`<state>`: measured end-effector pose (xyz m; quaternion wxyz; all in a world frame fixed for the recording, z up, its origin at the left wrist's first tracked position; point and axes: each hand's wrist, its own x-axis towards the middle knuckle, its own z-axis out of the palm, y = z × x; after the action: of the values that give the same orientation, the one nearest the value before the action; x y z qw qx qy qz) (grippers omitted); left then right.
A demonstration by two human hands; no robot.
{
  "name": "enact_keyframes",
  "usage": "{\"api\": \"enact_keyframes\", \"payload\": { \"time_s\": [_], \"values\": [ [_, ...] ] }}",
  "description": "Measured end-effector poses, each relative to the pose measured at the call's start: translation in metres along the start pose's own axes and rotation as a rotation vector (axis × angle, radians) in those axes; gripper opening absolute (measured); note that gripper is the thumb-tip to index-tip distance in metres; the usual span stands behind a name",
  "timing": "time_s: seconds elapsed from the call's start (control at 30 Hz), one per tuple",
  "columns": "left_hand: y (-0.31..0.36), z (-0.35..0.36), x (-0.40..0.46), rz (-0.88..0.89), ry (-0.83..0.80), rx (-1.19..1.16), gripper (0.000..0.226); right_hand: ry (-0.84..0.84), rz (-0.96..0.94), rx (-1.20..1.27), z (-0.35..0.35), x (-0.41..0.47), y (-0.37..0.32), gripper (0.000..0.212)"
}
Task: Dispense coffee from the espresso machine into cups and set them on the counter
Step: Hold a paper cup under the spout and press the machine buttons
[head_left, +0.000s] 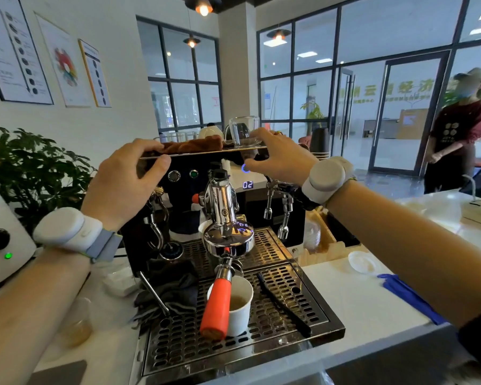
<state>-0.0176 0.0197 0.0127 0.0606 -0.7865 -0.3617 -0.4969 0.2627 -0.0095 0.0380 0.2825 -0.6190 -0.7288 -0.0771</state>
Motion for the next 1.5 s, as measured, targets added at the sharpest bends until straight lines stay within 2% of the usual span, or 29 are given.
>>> {"api": "enact_keyframes", "payload": {
  "time_s": [0.1, 0.2, 0.37, 0.57, 0.73, 1.07, 1.13, 1.2, 1.27, 1.37, 1.5],
  "values": [
    [0.011, -0.004, -0.003, 0.023, 0.003, -0.195, 0.024, 0.002, -0.067, 0.068, 0.006, -0.01, -0.008, 0.066],
    [0.021, -0.003, -0.013, -0.038, -0.082, -0.45, 0.039, 0.036, -0.095, 0.166, 0.015, -0.023, -0.014, 0.066],
    [0.031, 0.006, -0.035, -0.08, -0.2, -0.677, 0.049, 0.113, -0.113, 0.364, 0.032, -0.051, -0.02, 0.062],
    [0.025, 0.023, -0.072, -0.174, -0.312, -0.688, 0.056, 0.113, -0.014, 0.515, 0.06, -0.089, -0.015, 0.063],
    [0.013, 0.044, -0.103, -0.287, -0.38, -0.703, 0.047, 0.054, 0.08, 0.629, 0.086, -0.118, -0.001, 0.063],
    [-0.026, 0.082, -0.16, -0.515, -0.485, -0.767, 0.053, -0.106, 0.292, 0.764, 0.134, -0.162, 0.029, 0.071],
    [-0.032, 0.09, -0.172, -0.596, -0.506, -0.773, 0.065, -0.157, 0.31, 0.791, 0.144, -0.169, 0.032, 0.073],
    [-0.034, 0.095, -0.182, -0.666, -0.546, -0.797, 0.087, -0.225, 0.319, 0.782, 0.155, -0.173, 0.035, 0.082],
    [-0.038, 0.1, -0.191, -0.686, -0.604, -0.778, 0.097, -0.285, 0.328, 0.785, 0.167, -0.177, 0.036, 0.091],
    [-0.04, 0.107, -0.202, -0.667, -0.701, -0.772, 0.082, -0.362, 0.361, 0.822, 0.182, -0.177, 0.033, 0.1],
    [-0.04, 0.123, -0.21, -0.667, -0.712, -0.779, 0.084, -0.413, 0.359, 0.873, 0.2, -0.175, 0.027, 0.096]
  ]
}}
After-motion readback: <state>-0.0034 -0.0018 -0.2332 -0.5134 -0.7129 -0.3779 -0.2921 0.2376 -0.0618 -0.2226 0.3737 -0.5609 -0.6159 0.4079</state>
